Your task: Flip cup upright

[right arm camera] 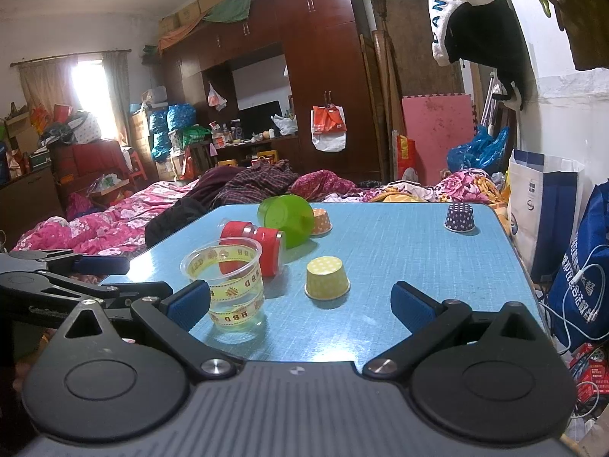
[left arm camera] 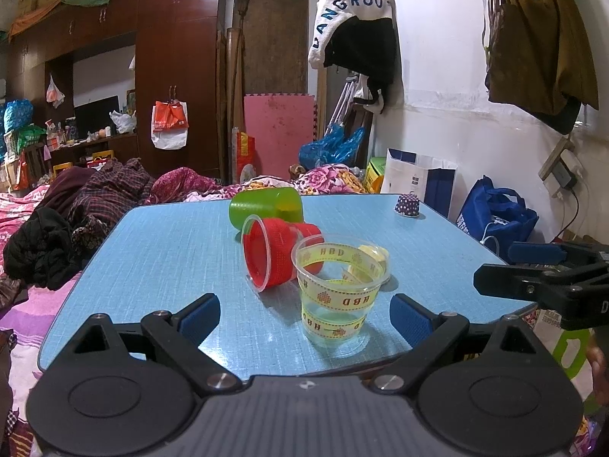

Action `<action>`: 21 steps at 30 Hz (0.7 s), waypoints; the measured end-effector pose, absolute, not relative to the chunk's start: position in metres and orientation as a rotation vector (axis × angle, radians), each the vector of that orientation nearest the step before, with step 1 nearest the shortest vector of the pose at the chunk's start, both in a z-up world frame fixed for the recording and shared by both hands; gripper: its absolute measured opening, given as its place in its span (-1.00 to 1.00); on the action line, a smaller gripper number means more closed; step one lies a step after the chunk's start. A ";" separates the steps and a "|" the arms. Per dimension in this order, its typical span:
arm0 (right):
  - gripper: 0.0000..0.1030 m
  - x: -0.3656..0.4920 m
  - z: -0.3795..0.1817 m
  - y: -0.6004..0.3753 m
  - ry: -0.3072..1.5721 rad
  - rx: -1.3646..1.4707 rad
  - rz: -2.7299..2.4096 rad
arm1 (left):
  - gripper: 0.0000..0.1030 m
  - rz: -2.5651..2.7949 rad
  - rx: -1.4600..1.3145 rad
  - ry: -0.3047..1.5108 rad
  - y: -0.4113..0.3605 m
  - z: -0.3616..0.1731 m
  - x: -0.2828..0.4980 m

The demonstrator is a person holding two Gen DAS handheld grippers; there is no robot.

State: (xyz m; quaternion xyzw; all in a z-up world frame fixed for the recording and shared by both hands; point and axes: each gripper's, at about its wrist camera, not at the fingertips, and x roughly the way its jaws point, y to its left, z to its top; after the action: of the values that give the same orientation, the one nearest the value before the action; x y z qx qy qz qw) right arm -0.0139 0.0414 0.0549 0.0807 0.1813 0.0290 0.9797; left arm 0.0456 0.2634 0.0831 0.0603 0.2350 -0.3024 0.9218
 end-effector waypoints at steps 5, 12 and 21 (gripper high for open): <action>0.98 -0.014 0.055 0.041 0.365 0.164 0.058 | 0.89 -0.619 0.124 0.481 0.263 0.083 0.046; 0.98 -0.014 0.055 0.042 0.366 0.162 0.057 | 0.89 -0.621 0.127 0.480 0.263 0.082 0.045; 0.98 -0.014 0.054 0.041 0.366 0.163 0.057 | 0.89 -0.620 0.137 0.470 0.263 0.083 0.043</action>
State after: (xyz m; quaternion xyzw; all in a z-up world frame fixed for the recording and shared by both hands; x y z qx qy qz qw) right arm -0.0137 0.0414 0.0544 0.0807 0.1820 0.0283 0.9796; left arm 0.0432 0.2631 0.0825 0.0669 0.2288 -0.3019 0.9230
